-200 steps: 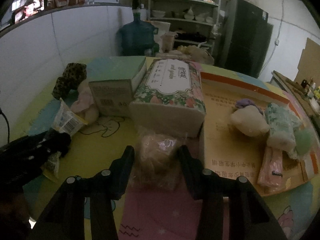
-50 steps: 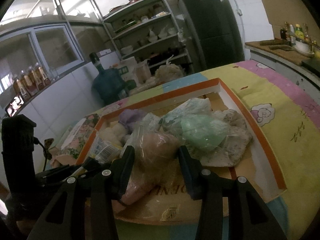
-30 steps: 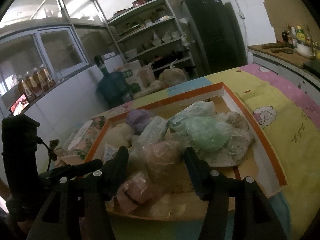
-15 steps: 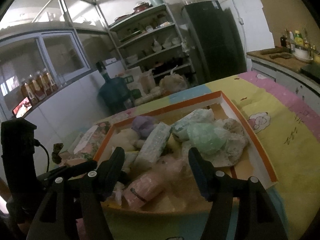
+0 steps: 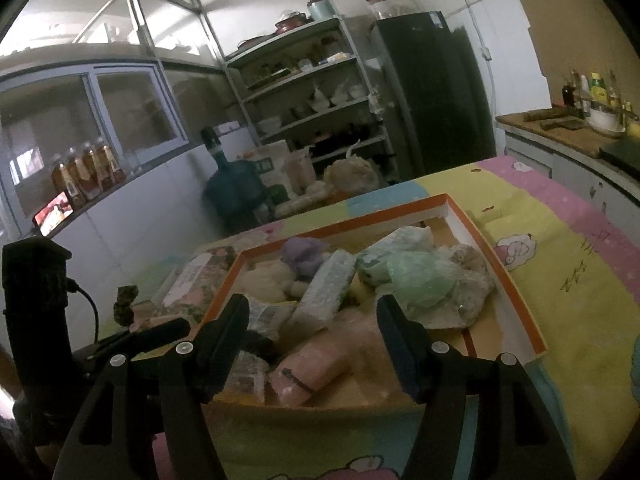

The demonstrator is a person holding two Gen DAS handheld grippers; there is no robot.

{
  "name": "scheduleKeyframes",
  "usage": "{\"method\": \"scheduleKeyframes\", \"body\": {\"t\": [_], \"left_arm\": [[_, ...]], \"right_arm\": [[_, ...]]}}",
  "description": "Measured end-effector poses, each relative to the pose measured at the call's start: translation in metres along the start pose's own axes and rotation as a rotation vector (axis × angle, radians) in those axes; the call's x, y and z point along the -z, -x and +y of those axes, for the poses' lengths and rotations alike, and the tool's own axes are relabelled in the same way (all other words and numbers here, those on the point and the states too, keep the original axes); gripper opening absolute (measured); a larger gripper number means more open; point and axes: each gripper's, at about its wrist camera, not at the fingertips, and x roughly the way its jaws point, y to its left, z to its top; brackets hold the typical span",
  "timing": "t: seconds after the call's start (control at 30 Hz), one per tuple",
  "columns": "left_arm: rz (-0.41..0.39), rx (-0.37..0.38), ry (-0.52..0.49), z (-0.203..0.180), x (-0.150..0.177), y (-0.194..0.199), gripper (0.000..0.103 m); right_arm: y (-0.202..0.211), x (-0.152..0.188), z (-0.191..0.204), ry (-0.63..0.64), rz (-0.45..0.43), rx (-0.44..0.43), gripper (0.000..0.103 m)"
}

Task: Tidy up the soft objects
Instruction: 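Withdraw the open left tool from the box back toward the table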

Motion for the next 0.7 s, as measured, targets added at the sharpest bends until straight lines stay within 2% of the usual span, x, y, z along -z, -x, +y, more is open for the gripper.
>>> {"method": "scheduleKeyframes", "body": {"t": [0.23,0.33,0.7], "left_arm": [[-0.021,-0.008,0.0,0.001,0.003,0.012,0.081],[-0.03,-0.013,0.004,0.003,0.004,0.018,0.087],[-0.065,-0.027,0.012,0.011,0.008,0.039,0.088]], "right_arm": [[0.009,0.0,0.01,0.015,-0.01,-0.005,0.068],[0.011,-0.001,0.014,0.022,-0.014,-0.008,0.068],[0.019,0.0,0.034,0.049,-0.023,-0.02,0.068]]}}
